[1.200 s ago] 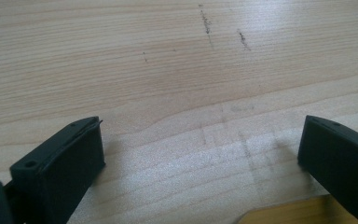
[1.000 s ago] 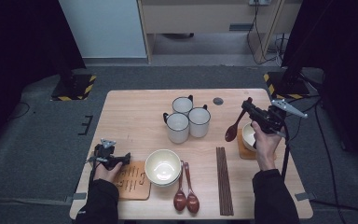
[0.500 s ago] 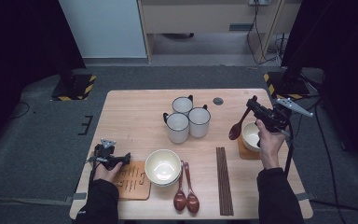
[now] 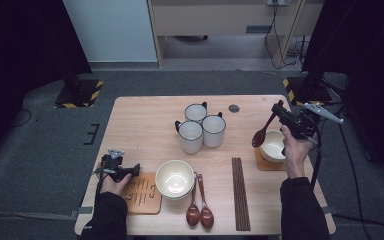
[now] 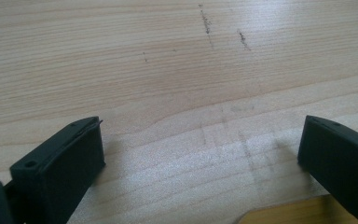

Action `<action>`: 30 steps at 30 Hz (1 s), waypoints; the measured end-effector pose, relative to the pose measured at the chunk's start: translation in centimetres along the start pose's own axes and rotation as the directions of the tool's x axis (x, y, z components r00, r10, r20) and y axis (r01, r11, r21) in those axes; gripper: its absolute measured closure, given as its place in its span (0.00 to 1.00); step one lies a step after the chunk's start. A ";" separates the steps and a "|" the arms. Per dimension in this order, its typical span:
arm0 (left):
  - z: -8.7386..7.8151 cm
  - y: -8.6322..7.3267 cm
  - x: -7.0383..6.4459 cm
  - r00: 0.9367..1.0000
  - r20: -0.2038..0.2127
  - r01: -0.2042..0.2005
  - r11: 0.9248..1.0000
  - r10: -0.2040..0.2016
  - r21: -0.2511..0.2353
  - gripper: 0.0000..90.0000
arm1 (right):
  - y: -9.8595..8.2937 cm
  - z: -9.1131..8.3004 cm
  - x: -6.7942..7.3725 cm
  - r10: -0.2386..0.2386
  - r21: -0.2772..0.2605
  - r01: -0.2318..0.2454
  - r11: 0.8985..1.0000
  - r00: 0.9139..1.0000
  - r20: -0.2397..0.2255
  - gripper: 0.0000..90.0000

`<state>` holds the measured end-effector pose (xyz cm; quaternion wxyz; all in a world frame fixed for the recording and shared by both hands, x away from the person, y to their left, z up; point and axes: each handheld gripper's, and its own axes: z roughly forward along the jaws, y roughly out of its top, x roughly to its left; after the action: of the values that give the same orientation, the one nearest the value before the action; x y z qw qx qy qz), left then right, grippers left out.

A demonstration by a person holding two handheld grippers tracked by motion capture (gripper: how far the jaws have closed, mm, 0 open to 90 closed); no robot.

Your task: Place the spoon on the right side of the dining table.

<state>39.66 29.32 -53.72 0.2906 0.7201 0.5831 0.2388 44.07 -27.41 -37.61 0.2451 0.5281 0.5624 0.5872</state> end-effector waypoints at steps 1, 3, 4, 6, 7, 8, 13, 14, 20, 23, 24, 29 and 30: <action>0.0 0.0 0.0 1.000 0.000 0.000 1.000 0.000 0.000 0.00 | 0.0 0.0 -0.1 0.002 0.000 -0.002 1.000 1.000 0.002 0.93; 0.0 0.0 0.0 1.000 0.000 0.000 1.000 0.000 0.000 0.00 | 0.1 -0.1 -0.2 0.005 -0.003 -0.005 1.000 1.000 0.006 0.93; 0.0 0.0 0.0 1.000 0.000 0.000 1.000 0.000 0.000 0.00 | 0.1 -0.1 -0.3 0.004 -0.004 -0.004 1.000 1.000 0.009 0.93; 0.0 0.0 0.0 1.000 0.000 0.000 1.000 0.000 0.000 0.00 | 0.2 -0.1 -0.5 0.004 -0.003 -0.004 1.000 1.000 0.018 0.93; 0.0 0.0 0.0 1.000 0.000 0.000 1.000 0.000 0.000 0.00 | 0.3 -0.2 -0.7 0.009 -0.004 -0.008 1.000 1.000 0.020 0.93; 0.0 0.0 0.0 1.000 0.000 0.000 1.000 0.000 0.000 0.00 | 0.3 -0.2 -0.8 0.008 -0.006 -0.008 1.000 1.000 0.024 0.93; 0.0 0.0 0.0 1.000 0.000 0.000 1.000 0.000 0.000 0.00 | 0.4 -0.2 -1.5 0.012 -0.004 -0.011 1.000 0.999 0.049 0.93; 0.0 0.0 0.0 1.000 0.000 0.000 1.000 0.000 0.000 0.00 | 0.4 -0.3 -1.6 0.013 -0.003 -0.012 1.000 0.999 0.052 0.93; 0.0 0.0 0.0 1.000 0.000 0.000 1.000 0.000 0.000 0.00 | 0.6 -0.4 -2.2 0.021 -0.001 -0.021 1.000 0.997 0.070 0.93; 0.0 0.0 0.0 1.000 0.000 0.000 1.000 0.000 0.000 0.00 | 0.6 -0.4 -2.5 0.022 -0.001 -0.022 1.000 0.997 0.080 0.93; 0.0 0.0 0.0 1.000 0.000 0.000 1.000 0.000 0.000 0.00 | 0.6 -0.4 -2.6 0.025 0.001 -0.025 1.000 0.996 0.085 0.93; 0.0 0.0 0.0 1.000 0.000 0.000 1.000 0.000 0.000 0.00 | 0.7 -0.5 -3.2 0.030 0.007 -0.031 0.999 0.994 0.103 0.93; 0.0 0.0 0.0 1.000 0.000 0.000 1.000 0.000 0.000 0.00 | 0.7 -0.5 -3.3 0.029 0.008 -0.030 1.000 0.994 0.105 0.93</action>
<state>39.66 29.32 -53.72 0.2906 0.7201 0.5831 0.2388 44.88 -30.65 -38.01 0.2631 0.5676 0.5438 0.5594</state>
